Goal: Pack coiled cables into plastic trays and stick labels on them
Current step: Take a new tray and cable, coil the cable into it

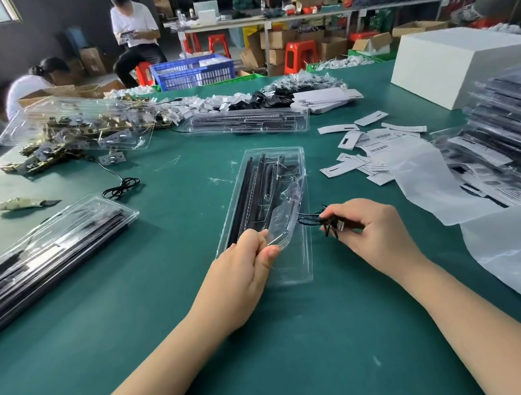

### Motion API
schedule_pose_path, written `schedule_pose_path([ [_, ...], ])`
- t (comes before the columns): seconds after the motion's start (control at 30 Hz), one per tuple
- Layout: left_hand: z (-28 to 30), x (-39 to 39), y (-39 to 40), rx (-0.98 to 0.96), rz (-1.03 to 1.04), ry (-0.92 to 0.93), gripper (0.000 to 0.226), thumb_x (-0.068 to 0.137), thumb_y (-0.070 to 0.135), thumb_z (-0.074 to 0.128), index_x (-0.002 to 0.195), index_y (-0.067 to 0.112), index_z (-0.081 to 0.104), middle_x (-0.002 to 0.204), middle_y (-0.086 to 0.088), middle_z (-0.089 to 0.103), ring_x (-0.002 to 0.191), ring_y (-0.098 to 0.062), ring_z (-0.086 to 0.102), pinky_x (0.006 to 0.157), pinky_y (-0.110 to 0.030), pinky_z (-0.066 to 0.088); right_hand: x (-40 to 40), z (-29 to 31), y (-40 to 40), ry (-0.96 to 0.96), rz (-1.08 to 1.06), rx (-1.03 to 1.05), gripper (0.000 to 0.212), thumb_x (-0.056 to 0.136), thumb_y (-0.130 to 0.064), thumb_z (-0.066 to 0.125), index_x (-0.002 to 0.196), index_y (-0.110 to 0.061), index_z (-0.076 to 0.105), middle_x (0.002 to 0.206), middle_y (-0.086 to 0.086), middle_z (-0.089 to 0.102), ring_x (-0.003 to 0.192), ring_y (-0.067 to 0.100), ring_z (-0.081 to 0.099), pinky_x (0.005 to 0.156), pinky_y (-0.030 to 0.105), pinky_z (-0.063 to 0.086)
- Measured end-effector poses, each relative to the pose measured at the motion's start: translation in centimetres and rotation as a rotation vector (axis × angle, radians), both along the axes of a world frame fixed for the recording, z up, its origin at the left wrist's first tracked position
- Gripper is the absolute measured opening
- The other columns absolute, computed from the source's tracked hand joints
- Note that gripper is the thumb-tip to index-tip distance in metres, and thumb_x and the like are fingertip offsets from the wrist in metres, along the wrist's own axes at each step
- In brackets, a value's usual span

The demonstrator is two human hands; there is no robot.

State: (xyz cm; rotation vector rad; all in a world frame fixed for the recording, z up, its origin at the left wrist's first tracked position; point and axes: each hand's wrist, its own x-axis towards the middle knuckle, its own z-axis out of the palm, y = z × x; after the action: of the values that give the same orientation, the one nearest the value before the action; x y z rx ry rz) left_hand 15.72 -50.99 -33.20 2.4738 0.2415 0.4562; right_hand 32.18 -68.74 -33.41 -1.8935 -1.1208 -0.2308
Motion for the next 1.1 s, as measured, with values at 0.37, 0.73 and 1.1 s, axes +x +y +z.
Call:
schedule_pose_path([
  [0.37, -0.2, 0.2, -0.1, 0.076, -0.003, -0.005, 0.044, 0.089, 0.066, 0.015, 0.087, 0.026, 0.033, 0.117, -0.001, 0.065, 0.102, -0.034, 0.059, 0.083, -0.041, 0.046, -3.2, 1.7, 3.2, -0.328, 0.072, -0.449, 0.027, 0.083, -0.006, 0.065, 0.107, -0.015, 0.073, 0.092, 0.005, 0.067, 0.090, 0.029, 0.061, 0.072, 0.039, 0.051],
  [0.73, -0.4, 0.3, -0.3, 0.260, -0.077, 0.130, 0.038, 0.091, 0.058, 0.026, 0.087, 0.022, 0.036, 0.140, -0.006, 0.051, 0.132, -0.019, 0.041, 0.096, -0.030, 0.030, -2.5, 0.3, 3.1, 0.043, 0.090, -0.657, 0.049, 0.095, -0.019, 0.045, 0.140, -0.039, 0.046, 0.127, -0.015, 0.052, 0.121, 0.018, 0.031, 0.095, 0.027, 0.022],
  [1.1, 0.0, -0.7, -2.2, 0.341, -0.001, 0.060, 0.056, 0.077, 0.048, 0.043, 0.128, 0.023, 0.044, 0.128, 0.012, 0.048, 0.121, -0.009, 0.045, 0.116, -0.047, 0.020, -3.3, -0.3, 2.6, 0.169, 0.012, -0.452, 0.035, 0.092, -0.030, 0.063, 0.126, -0.039, 0.061, 0.144, -0.004, 0.042, 0.135, 0.018, 0.033, 0.114, 0.036, 0.024],
])
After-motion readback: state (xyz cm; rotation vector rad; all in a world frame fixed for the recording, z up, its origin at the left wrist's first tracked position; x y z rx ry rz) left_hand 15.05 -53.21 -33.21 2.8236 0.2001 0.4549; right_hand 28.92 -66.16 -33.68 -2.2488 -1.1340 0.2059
